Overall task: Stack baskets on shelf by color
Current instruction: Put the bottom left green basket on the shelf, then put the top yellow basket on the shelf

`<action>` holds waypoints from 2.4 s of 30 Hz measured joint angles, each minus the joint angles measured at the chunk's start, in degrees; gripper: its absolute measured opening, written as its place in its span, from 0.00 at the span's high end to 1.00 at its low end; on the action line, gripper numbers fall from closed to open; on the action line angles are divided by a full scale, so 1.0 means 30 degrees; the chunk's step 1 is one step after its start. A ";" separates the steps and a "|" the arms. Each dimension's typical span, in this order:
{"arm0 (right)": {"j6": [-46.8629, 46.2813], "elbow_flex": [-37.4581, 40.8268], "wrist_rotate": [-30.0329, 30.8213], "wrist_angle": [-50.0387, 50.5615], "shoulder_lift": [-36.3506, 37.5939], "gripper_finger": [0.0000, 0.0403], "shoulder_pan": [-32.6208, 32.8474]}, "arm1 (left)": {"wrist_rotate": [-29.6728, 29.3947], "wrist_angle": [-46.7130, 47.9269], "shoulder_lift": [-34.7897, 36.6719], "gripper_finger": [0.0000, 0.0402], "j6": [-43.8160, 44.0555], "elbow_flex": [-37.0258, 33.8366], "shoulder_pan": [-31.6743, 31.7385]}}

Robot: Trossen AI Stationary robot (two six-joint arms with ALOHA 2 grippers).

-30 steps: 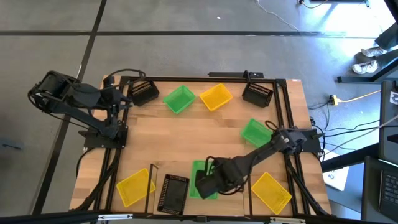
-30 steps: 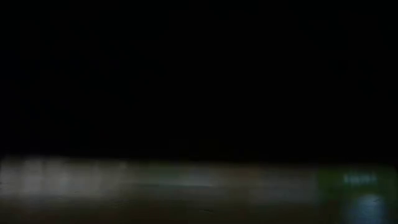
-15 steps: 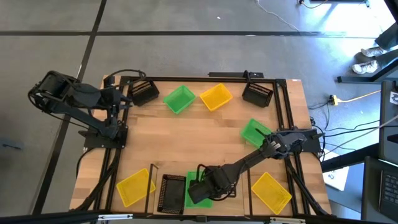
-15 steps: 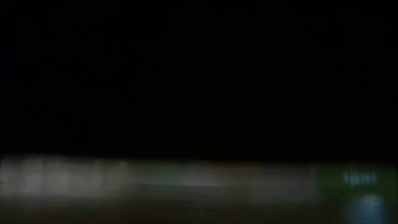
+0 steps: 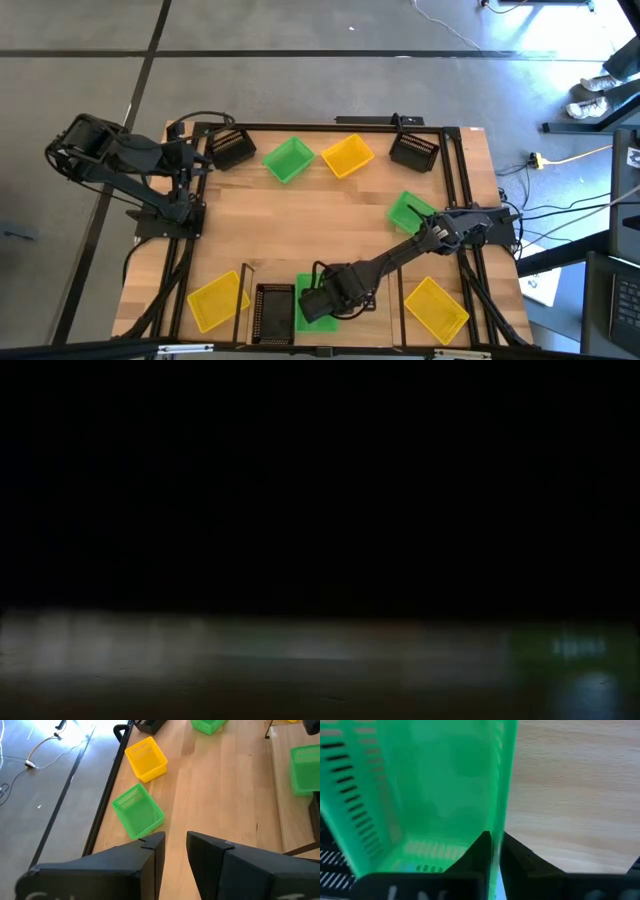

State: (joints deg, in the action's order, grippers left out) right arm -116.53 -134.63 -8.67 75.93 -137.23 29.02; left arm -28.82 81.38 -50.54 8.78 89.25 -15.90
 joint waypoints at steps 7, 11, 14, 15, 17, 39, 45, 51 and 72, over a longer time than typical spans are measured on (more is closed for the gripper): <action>-0.0036 -0.0002 -0.0164 -0.0129 0.0000 0.90 -0.0028 | -0.0004 0.0000 0.0000 0.82 0.0000 0.0000 0.0000; -0.0043 -0.0109 -0.1213 0.0070 0.0060 0.90 -0.0131 | -0.0007 0.0000 0.0000 0.82 -0.0056 0.0000 0.0000; -0.0029 -0.0109 -0.1201 0.0128 0.0308 0.90 -0.0138 | -0.0007 0.0000 0.0000 0.82 -0.0058 0.0000 0.0000; -0.0014 -0.0109 -0.1166 0.0142 0.0456 0.90 -0.0138 | -0.0007 0.0001 0.0000 0.82 -0.0058 0.0000 0.0000; -0.0002 -0.0114 -0.0708 0.0238 0.0896 0.90 -0.0131 | -0.0007 0.0000 0.0000 0.82 -0.0051 0.0000 0.0000; 0.8945 0.0189 1.1003 0.4678 0.7259 0.90 -0.1978 | -0.0153 -0.0177 0.0000 0.82 0.2050 -0.0015 0.0000; 2.0083 0.0193 0.9636 0.4649 0.7635 0.90 -0.5093 | -0.0175 -0.0204 -0.0007 0.82 0.3414 -0.0015 0.0000; 3.0411 0.0226 0.7899 0.4319 0.7403 0.90 -0.7788 | -0.0168 -0.0204 -0.0001 0.82 0.4944 -0.0015 0.0000; 2.6412 0.8373 0.2115 -0.3781 0.7278 0.90 -1.6117 | -0.0203 -0.0211 -0.0001 0.82 0.7525 -0.0015 0.0000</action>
State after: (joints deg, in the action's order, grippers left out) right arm -37.30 -109.51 -2.32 64.59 -115.39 -19.34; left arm -29.43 80.75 -50.55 31.35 89.21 -15.90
